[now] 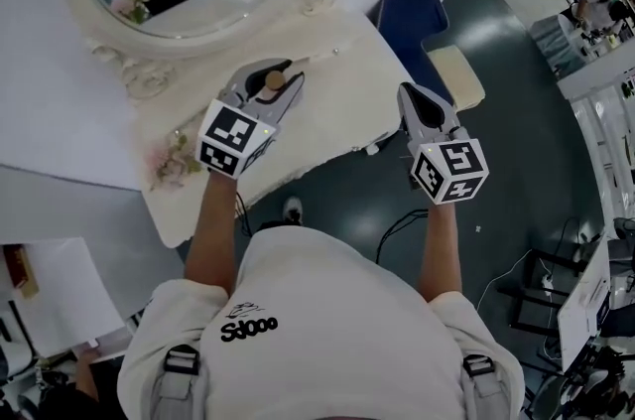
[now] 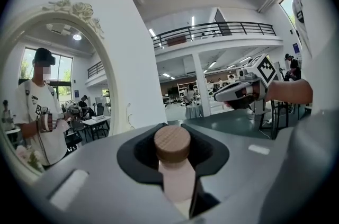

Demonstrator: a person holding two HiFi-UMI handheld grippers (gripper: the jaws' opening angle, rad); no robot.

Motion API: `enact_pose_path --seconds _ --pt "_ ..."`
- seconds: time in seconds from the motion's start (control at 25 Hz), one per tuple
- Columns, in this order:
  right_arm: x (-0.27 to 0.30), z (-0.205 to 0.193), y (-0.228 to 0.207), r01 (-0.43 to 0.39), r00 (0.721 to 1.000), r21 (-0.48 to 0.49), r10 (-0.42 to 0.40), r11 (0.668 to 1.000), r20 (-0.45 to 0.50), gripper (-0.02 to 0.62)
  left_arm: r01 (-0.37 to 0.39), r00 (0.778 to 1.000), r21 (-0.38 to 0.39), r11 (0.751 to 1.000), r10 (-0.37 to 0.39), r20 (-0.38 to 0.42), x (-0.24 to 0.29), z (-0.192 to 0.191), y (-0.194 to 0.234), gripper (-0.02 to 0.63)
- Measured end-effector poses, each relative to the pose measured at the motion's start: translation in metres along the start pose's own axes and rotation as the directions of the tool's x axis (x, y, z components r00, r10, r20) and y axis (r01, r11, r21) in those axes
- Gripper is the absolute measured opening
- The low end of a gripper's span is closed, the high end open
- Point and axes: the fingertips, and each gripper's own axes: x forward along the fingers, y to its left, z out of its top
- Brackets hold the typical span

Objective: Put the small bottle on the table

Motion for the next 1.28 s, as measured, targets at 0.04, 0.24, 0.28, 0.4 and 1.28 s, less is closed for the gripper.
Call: enact_pose_path --seconds 0.04,0.24,0.28,0.4,1.28 --pt "0.006 -0.001 -0.001 0.0 1.0 0.005 0.0 1.0 -0.006 0.002 0.004 1.0 -0.004 1.0 -0.004 -0.002 0.005 -0.002 0.005 0.12" --pt "0.038 -0.01 -0.007 -0.006 0.999 0.021 0.006 1.0 -0.037 0.002 0.025 1.0 -0.022 0.999 -0.025 -0.011 0.024 -0.015 0.024 0.12" --pt "0.044 -0.011 -0.007 -0.006 0.999 0.024 0.007 1.0 -0.041 0.002 0.029 0.999 -0.029 0.999 -0.03 -0.011 0.026 -0.017 0.027 0.12" --pt "0.06 -0.014 -0.01 -0.002 0.998 0.024 0.003 1.0 -0.058 0.002 0.045 0.999 -0.06 0.997 -0.046 -0.016 0.033 -0.024 0.035 0.12" --pt "0.166 -0.088 -0.138 -0.047 0.983 0.096 0.063 0.994 -0.171 0.002 -0.008 0.98 -0.19 0.982 -0.03 -0.197 0.197 -0.12 0.068 0.12"
